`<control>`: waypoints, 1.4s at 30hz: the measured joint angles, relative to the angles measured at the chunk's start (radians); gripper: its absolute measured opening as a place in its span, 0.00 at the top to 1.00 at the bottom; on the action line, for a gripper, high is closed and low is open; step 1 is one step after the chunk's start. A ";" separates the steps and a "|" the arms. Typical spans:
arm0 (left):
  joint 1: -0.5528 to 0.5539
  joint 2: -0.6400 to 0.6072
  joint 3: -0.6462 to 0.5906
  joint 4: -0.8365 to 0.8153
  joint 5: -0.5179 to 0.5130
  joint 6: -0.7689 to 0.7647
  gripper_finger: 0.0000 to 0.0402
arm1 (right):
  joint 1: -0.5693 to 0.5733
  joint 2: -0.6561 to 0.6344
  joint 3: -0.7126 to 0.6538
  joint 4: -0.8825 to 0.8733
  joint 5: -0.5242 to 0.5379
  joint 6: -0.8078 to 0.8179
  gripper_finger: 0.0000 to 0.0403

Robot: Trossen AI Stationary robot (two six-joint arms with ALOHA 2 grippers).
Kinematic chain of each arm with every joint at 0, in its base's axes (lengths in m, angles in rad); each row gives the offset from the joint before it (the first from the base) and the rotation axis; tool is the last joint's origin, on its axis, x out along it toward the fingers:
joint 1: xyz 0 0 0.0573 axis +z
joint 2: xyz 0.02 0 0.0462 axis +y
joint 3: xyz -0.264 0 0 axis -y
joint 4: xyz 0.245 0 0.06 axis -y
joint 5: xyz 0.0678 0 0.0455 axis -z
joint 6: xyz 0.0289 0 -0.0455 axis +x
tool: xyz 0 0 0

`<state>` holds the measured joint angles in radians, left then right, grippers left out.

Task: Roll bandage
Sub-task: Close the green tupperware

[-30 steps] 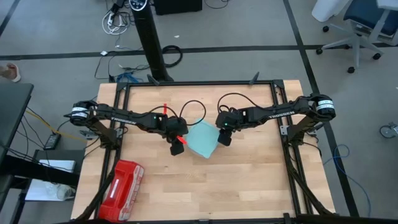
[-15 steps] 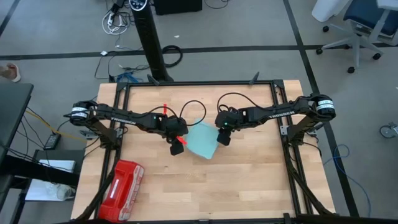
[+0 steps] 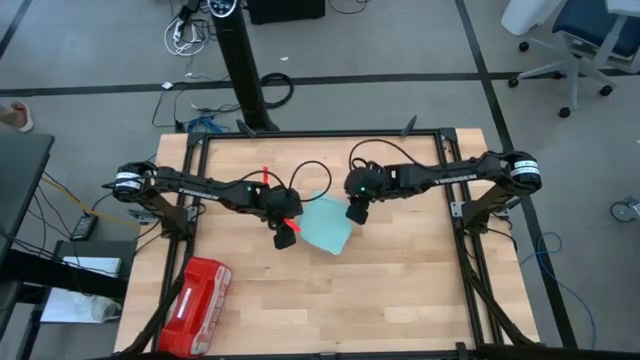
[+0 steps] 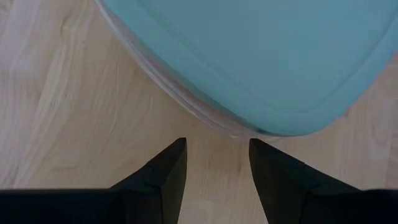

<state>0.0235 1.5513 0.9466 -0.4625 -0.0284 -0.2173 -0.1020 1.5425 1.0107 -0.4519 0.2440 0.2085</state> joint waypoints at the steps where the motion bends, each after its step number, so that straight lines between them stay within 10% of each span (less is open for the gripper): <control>1: 0.000 0.000 0.000 0.000 0.001 -0.001 0.56 | 0.000 0.000 0.011 -0.007 0.000 -0.004 0.63; 9: -0.001 0.000 -0.001 0.003 0.005 -0.004 0.56 | 0.137 0.007 0.090 -0.029 -0.096 -0.048 0.63; 32: -0.042 0.000 -0.001 0.080 -0.003 -0.036 0.56 | 0.349 0.236 0.222 0.137 0.085 -0.224 0.63; 42: -0.052 0.000 -0.002 0.031 -0.002 -0.048 0.56 | 0.443 0.235 0.319 -0.199 0.204 -0.133 0.63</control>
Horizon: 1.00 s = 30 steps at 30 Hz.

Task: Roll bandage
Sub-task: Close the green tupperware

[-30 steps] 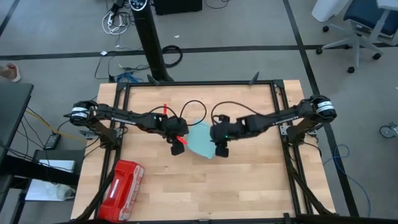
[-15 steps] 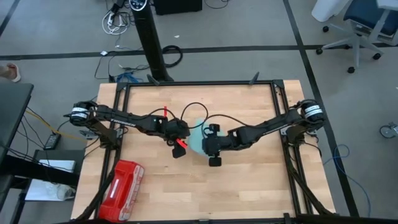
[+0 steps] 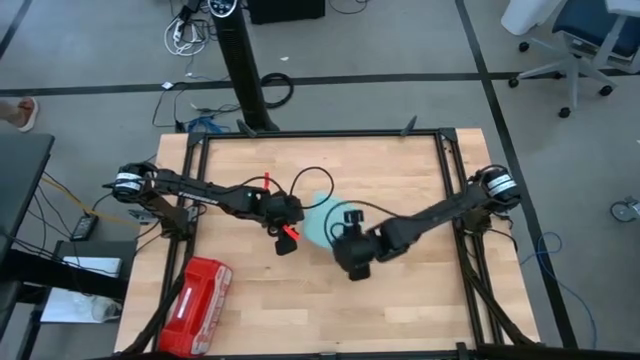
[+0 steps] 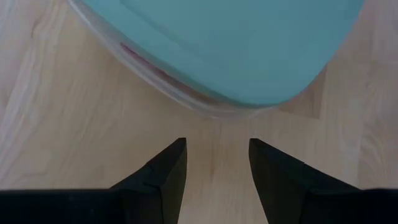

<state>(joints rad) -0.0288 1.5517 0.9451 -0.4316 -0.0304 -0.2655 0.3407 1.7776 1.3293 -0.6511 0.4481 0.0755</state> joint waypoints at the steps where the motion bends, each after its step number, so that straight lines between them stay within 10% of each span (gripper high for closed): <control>1: 0.000 0.000 0.000 0.002 -0.001 0.000 0.56 | 0.016 -0.003 -0.001 -0.044 0.002 0.020 0.63; 13: 0.000 0.000 0.000 -0.003 -0.003 -0.027 0.56 | 0.116 0.005 -0.004 -0.242 -0.100 0.410 0.63; 30: -0.006 0.000 0.000 0.021 -0.008 -0.034 0.56 | 0.056 0.039 -0.064 -0.019 -0.138 0.336 0.63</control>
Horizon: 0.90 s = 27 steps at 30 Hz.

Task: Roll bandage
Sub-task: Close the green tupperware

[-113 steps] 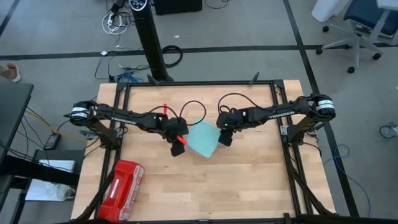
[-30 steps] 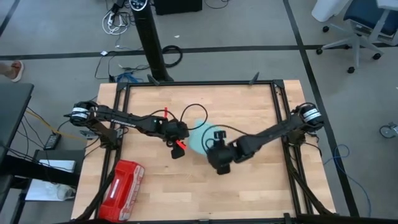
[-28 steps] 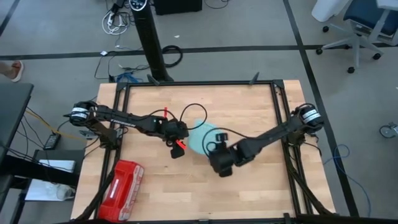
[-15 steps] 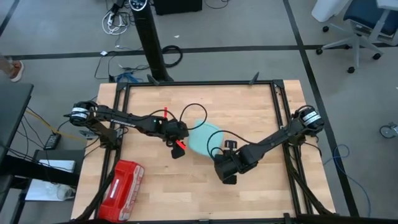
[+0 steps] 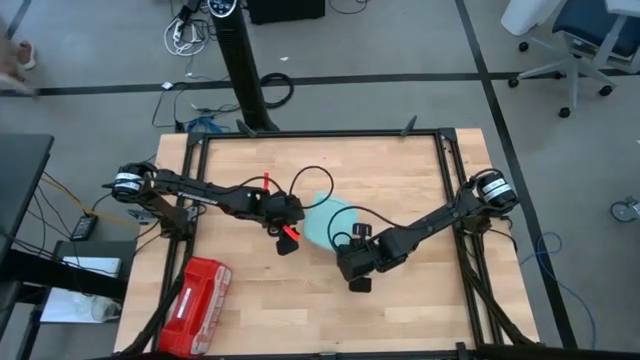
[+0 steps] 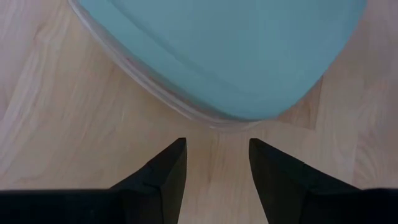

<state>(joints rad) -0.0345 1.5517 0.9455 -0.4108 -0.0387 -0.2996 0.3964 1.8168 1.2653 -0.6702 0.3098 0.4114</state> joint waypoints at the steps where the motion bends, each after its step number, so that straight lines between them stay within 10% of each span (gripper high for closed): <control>1: 0.000 0.000 0.000 0.002 -0.002 0.000 0.56 | 0.000 0.000 0.000 0.006 0.000 -0.004 0.63; 27: -0.010 0.000 0.000 0.051 0.033 0.015 0.56 | -0.010 -0.069 0.010 -0.116 0.018 0.014 0.63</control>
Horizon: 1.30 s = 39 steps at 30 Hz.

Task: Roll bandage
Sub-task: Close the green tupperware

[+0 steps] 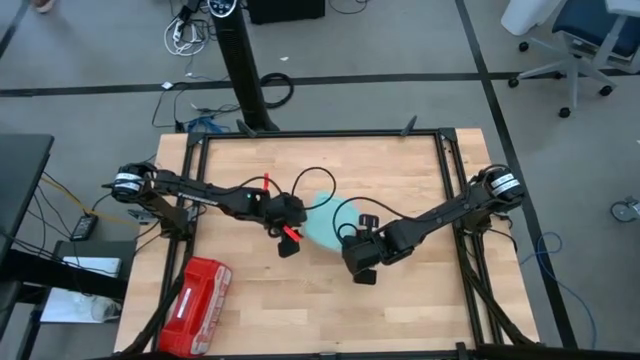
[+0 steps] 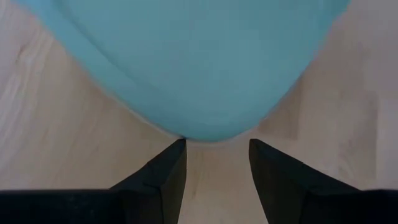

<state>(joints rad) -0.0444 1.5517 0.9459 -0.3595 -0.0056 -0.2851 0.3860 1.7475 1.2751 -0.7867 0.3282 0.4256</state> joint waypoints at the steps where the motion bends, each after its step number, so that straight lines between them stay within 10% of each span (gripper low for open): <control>1: -0.006 0.000 0.000 0.012 0.005 0.013 0.56 | -0.002 -0.008 0.000 0.000 0.017 -0.004 0.63; 21: -0.102 0.000 0.000 0.112 -0.040 0.170 0.56 | -0.168 -0.052 0.000 0.081 0.059 -0.217 0.63; 39: -0.113 0.049 0.048 0.140 -0.319 0.249 0.56 | -0.259 -0.052 -0.122 0.233 -0.035 -0.221 0.63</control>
<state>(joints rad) -0.1574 1.6009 0.9943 -0.2198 -0.3250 -0.0362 0.1265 1.6951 1.1531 -0.5538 0.2933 0.2050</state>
